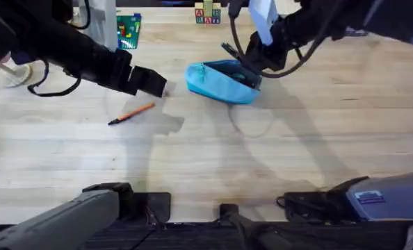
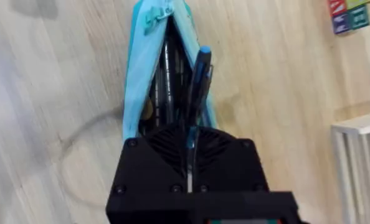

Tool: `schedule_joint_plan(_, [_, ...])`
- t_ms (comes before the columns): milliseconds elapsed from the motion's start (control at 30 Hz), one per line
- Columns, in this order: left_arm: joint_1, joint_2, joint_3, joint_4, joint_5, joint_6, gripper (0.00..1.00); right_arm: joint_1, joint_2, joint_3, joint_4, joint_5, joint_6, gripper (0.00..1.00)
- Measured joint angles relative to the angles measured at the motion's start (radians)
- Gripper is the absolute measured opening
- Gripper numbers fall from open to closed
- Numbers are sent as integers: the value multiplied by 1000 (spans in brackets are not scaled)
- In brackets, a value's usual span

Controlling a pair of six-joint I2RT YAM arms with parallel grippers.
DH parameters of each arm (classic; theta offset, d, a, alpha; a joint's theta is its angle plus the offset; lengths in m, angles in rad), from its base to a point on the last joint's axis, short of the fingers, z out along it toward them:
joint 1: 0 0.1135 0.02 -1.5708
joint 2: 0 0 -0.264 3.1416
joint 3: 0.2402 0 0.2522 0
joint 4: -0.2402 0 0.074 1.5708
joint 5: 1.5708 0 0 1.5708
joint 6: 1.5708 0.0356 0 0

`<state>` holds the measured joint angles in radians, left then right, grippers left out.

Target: Unzip the bag, pick up the pens from the table one at a time and place them inside, then zip the bag closed.

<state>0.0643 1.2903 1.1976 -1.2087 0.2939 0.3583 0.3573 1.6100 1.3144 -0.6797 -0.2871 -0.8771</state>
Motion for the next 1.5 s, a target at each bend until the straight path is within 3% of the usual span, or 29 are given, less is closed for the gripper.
schedule_joint_plan(633, [0, 0, 0, -14, 0, 0, 995, 0, 172, 0, 23, -74, -3, 50])
schedule_joint_plan(733, [0, 0, 0, -14, 0, 0, 995, 0, 172, 0, 25, -76, -5, 366])
schedule_joint_plan(867, [0, 0, 0, -14, 0, 0, 995, 0, 172, 0, 26, -77, -7, 945])
schedule_joint_plan(933, [0, 0, 0, -14, 0, 0, 995, 0, 172, 0, 26, -77, -1, 993])
schedule_joint_plan(1200, [0, 0, 0, -14, 0, 0, 995, 0, 151, 1, 14, -76, 82, 998])
schedule_joint_plan(1500, [0, 0, 0, -14, -10, 0, 995, 0, -65, 8, -84, -10, 131, 998])
